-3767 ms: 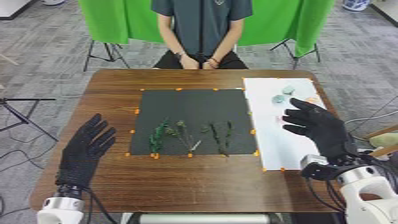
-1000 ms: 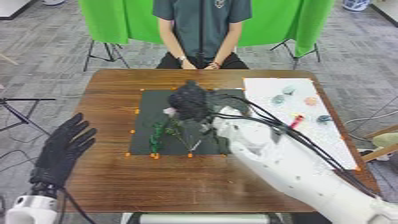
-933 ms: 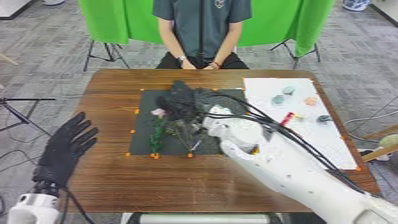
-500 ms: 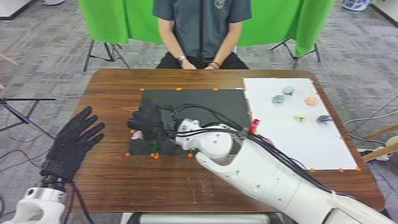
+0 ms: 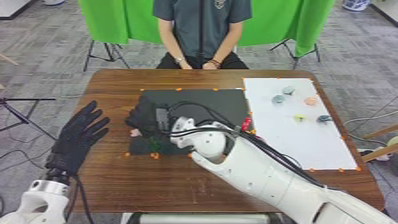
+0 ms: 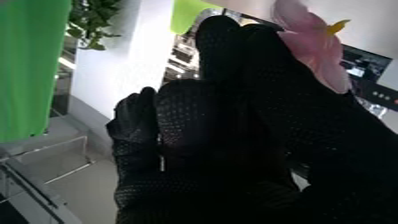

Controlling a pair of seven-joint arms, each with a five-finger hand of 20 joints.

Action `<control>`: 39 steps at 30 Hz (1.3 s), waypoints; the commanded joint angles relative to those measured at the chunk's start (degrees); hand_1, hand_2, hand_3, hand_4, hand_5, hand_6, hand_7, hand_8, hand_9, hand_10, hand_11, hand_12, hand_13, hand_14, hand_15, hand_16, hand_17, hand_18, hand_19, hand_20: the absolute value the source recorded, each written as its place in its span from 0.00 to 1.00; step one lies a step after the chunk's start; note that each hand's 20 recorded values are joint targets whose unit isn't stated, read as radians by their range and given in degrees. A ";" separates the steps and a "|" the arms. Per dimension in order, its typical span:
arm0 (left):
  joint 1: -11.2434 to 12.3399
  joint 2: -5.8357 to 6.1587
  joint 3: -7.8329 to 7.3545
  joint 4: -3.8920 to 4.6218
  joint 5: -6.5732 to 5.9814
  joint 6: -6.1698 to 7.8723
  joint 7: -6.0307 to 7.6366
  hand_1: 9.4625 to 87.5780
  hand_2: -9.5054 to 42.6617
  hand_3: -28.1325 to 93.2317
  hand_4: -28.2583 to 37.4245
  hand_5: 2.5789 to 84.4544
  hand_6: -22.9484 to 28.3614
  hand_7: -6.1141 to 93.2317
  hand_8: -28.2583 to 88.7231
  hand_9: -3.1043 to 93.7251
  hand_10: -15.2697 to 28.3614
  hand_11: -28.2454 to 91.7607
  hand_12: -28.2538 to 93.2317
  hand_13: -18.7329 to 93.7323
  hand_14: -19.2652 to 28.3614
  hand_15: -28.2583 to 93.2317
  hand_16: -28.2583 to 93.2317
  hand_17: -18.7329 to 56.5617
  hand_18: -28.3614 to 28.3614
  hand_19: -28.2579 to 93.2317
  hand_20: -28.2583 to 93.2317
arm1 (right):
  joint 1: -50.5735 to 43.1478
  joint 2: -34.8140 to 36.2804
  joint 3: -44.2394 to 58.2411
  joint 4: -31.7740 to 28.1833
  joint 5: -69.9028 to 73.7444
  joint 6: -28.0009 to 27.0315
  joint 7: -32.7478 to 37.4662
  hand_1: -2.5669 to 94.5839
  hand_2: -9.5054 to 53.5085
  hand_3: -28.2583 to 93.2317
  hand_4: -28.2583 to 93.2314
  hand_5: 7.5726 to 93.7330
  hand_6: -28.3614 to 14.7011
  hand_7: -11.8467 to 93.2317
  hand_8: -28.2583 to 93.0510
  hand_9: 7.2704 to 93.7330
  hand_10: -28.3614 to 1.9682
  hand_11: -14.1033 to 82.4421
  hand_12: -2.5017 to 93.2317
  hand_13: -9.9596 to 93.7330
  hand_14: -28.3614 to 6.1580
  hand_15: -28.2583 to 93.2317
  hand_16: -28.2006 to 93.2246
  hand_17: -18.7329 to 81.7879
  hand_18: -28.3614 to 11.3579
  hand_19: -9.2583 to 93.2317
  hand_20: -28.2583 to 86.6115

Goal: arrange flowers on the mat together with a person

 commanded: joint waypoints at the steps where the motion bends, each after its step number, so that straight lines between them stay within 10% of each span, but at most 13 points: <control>1: 0.50 -0.03 0.02 0.25 -0.10 -0.12 -0.10 0.26 0.23 0.76 0.15 0.29 0.49 0.22 0.19 0.25 0.57 0.35 0.40 0.35 0.66 0.37 0.29 0.12 0.85 0.57 0.33 | 0.83 -0.32 0.41 -0.63 -2.86 -2.22 2.29 0.53 0.00 0.88 0.02 0.64 0.72 0.61 0.21 0.81 0.74 0.40 0.55 0.75 0.65 0.87 0.48 0.54 0.28 0.98 0.68; 14: 1.60 -0.05 0.13 -0.07 -0.21 0.67 1.11 0.25 0.21 0.79 0.11 0.30 0.49 0.26 0.16 0.26 0.58 0.37 0.39 0.36 0.67 0.38 0.28 0.12 0.86 0.58 0.33 | 0.76 0.37 1.11 -3.49 -3.26 -8.83 3.06 0.46 0.00 0.88 0.01 0.60 0.69 0.57 0.21 0.76 0.70 0.40 0.53 0.72 0.62 0.87 0.48 0.51 0.26 0.96 0.69; 22: 4.07 -4.19 -1.00 -1.36 0.62 -0.61 1.08 0.25 0.21 0.78 0.11 0.30 0.49 0.26 0.16 0.26 0.59 0.38 0.39 0.36 0.68 0.39 0.28 0.12 0.86 0.58 0.33 | -5.00 9.90 10.24 -21.66 9.37 -17.12 10.85 0.38 0.01 0.93 0.03 0.57 0.67 0.49 0.21 0.66 0.64 0.51 0.40 0.67 0.58 0.86 0.46 0.48 0.25 0.93 0.68; 29: 6.05 -6.12 -2.14 -1.65 -0.11 0.18 1.88 0.24 0.19 0.79 0.09 0.31 0.50 0.28 0.15 0.27 0.60 0.40 0.38 0.36 0.69 0.41 0.27 0.12 0.86 0.58 0.32 | -22.99 17.97 36.27 -38.25 60.45 -19.94 28.18 0.26 0.21 0.94 0.05 0.46 0.58 0.38 0.12 0.48 0.48 0.46 0.30 0.54 0.47 0.70 0.38 0.37 0.21 0.72 0.59; 35: 6.32 -7.08 -2.39 -2.20 0.71 0.15 3.05 0.23 0.18 0.80 0.06 0.31 0.50 0.28 0.15 0.27 0.60 0.40 0.37 0.35 0.68 0.40 0.26 0.12 0.86 0.58 0.32 | -41.95 22.04 62.06 -41.86 117.72 -21.60 25.18 0.23 0.22 0.92 0.06 0.38 0.57 0.26 0.15 0.37 0.45 0.31 0.27 0.39 0.41 0.49 0.39 0.29 0.13 0.57 0.48; 39: 6.12 -7.00 -1.44 -2.50 -1.39 -0.31 5.08 0.22 0.18 0.80 0.06 0.31 0.50 0.28 0.15 0.27 0.60 0.41 0.37 0.35 0.68 0.40 0.27 0.12 0.86 0.58 0.32 | -53.35 24.53 71.13 -45.21 116.14 -21.13 18.00 0.23 0.19 0.91 0.06 0.34 0.57 0.22 0.16 0.32 0.48 0.24 0.26 0.36 0.42 0.40 0.43 0.26 0.14 0.54 0.46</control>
